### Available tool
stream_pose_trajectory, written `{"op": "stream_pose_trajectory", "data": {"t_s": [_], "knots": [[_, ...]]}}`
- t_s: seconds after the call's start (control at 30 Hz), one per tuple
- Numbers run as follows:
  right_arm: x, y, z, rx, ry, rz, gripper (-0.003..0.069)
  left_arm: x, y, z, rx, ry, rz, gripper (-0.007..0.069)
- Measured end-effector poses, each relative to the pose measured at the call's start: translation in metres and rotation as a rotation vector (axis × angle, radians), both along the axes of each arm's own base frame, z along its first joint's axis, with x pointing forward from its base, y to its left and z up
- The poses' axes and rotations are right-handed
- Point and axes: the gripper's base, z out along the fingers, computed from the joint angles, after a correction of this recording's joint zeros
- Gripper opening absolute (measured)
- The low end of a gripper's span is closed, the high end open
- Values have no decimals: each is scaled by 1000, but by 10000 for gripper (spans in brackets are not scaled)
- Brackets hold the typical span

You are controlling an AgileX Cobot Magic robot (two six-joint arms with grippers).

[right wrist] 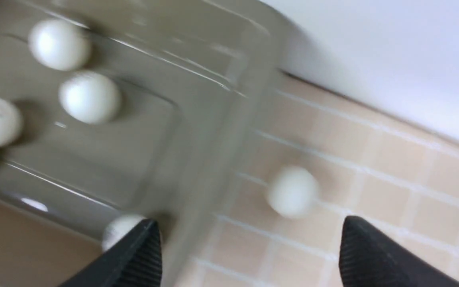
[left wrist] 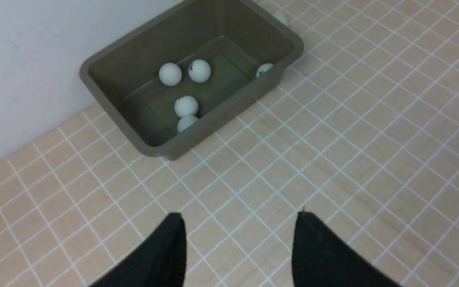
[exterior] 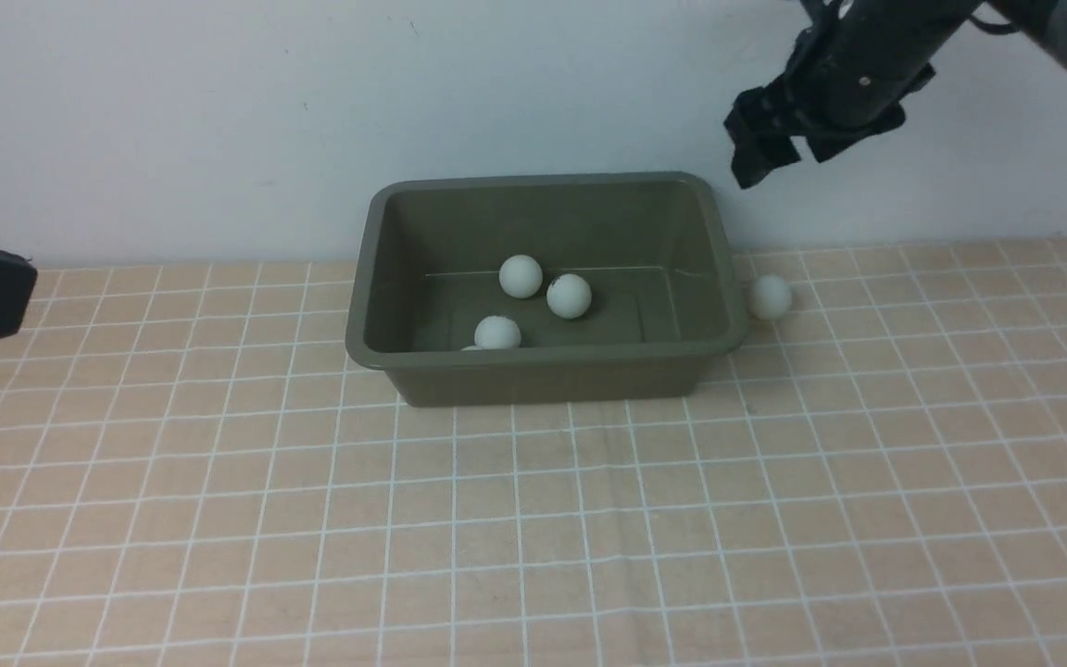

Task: Put the table tennis balls into the box on the light coffee tablecloth.
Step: 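Reach for and grasp a ping pong ball on the table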

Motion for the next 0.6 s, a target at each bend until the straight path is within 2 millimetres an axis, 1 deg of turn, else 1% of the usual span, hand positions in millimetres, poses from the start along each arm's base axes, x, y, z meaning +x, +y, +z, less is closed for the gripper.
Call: {"op": "stream_pose_trajectory", "data": {"t_s": [0.07, 0.13, 0.17, 0.23, 0.27, 0.33, 0.5, 0.6], "knots": [[-4, -20, -7, 7, 46, -46, 541, -4, 0, -1, -2, -6, 0, 298], [-7, -28, -16, 25, 89, -63, 541, -6, 0, -4, -1, 1, 0, 298], [-9, -29, -26, 34, 128, -60, 541, -6, 0, -7, -1, 8, 0, 298], [-12, -28, -39, 36, 164, -42, 541, -4, 0, -13, 3, 32, 1, 298], [-13, -27, -43, 36, 173, -39, 540, -4, 0, -14, 4, 34, 2, 298], [-13, -24, -60, 41, 170, -26, 534, -2, 2, -20, 19, 54, 10, 298], [-6, -25, -81, 52, 62, -48, 505, -3, 2, -21, 22, 52, 12, 298], [-3, -25, -88, 53, 16, -51, 496, -3, 2, -22, 22, 53, 12, 298]]}}
